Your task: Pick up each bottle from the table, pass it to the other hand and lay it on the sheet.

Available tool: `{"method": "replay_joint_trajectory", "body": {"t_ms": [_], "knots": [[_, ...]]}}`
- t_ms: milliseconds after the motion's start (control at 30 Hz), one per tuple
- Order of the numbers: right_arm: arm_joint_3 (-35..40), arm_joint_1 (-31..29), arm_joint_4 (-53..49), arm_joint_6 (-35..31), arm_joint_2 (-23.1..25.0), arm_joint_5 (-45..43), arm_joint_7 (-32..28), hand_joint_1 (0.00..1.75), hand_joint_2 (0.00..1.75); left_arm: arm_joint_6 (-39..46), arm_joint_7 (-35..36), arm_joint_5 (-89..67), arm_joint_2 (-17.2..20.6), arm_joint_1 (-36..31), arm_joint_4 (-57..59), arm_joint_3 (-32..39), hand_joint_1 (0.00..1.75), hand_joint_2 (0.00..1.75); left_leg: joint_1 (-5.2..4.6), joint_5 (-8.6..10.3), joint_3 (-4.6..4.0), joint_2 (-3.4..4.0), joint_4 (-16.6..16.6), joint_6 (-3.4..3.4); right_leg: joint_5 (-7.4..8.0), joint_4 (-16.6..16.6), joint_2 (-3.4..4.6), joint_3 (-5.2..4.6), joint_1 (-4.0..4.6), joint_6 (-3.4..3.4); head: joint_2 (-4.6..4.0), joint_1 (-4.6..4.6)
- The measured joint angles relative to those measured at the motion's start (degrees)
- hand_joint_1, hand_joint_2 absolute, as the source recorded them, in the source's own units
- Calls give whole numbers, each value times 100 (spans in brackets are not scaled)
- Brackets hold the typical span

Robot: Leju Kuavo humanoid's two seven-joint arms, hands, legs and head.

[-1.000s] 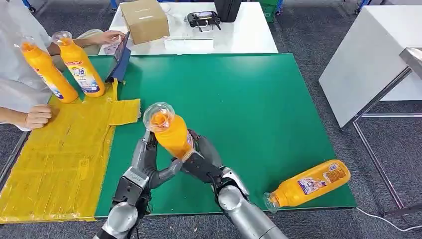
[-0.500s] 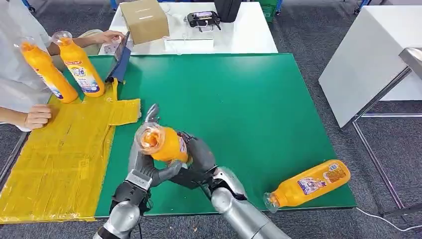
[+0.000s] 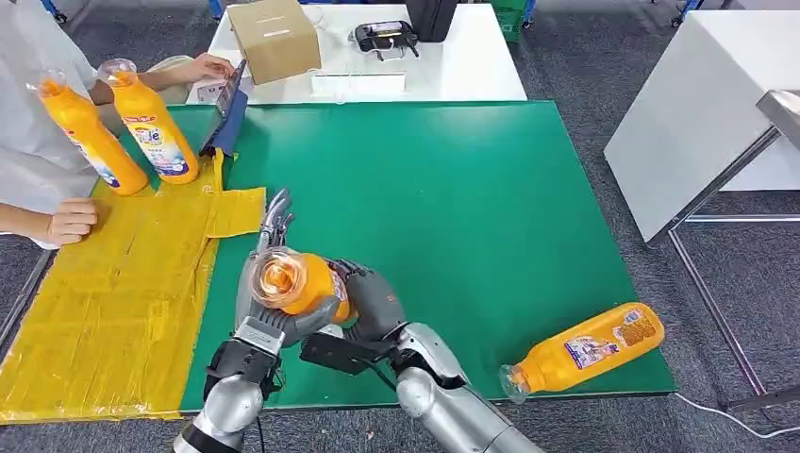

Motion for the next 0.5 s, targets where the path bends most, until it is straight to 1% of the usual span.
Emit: {"method": "replay_joint_trajectory", "body": {"t_ms": [33,67,100,133,200,267,367,500], "knots": [[28,0,-28,-156,-13,272,80,175,175,144,52,-117,0,0,7,9,0,175,0,0,0,0,0,0,0,0,0,0,0,0,0,2],[59,1,-68,-328,-28,619,215,175,175,174,112,-154,0,-1,31,40,9,175,0,0,0,0,0,0,0,0,0,0,0,0,0,4],[94,-1,-105,-512,-53,1009,374,175,175,187,155,-178,0,-2,53,90,154,175,0,0,0,1,0,0,0,0,1,-1,0,0,0,0],[133,-1,-142,-722,-78,1465,556,175,175,179,192,-180,4,-2,89,166,175,175,0,0,0,1,0,0,0,0,1,-1,0,0,0,2],[208,-4,-166,-1028,-114,2141,873,175,175,97,205,-99,4,1,138,302,175,175,0,0,0,2,0,0,0,0,1,-2,0,0,0,2],[243,-15,-164,-1246,-127,2638,1093,175,175,-73,183,58,4,19,177,475,175,175,1,0,0,3,0,0,0,0,2,-4,1,0,0,0],[295,-30,-131,-1449,-160,2998,1191,175,175,-215,157,121,4,68,212,671,175,175,1,0,0,5,0,0,0,0,1,-6,1,0,0,0],[315,-24,-105,-1556,-177,3171,1220,175,175,-272,148,132,0,110,245,772,175,175,0,0,-3,5,0,0,0,0,2,-8,0,0,0,2]]}}
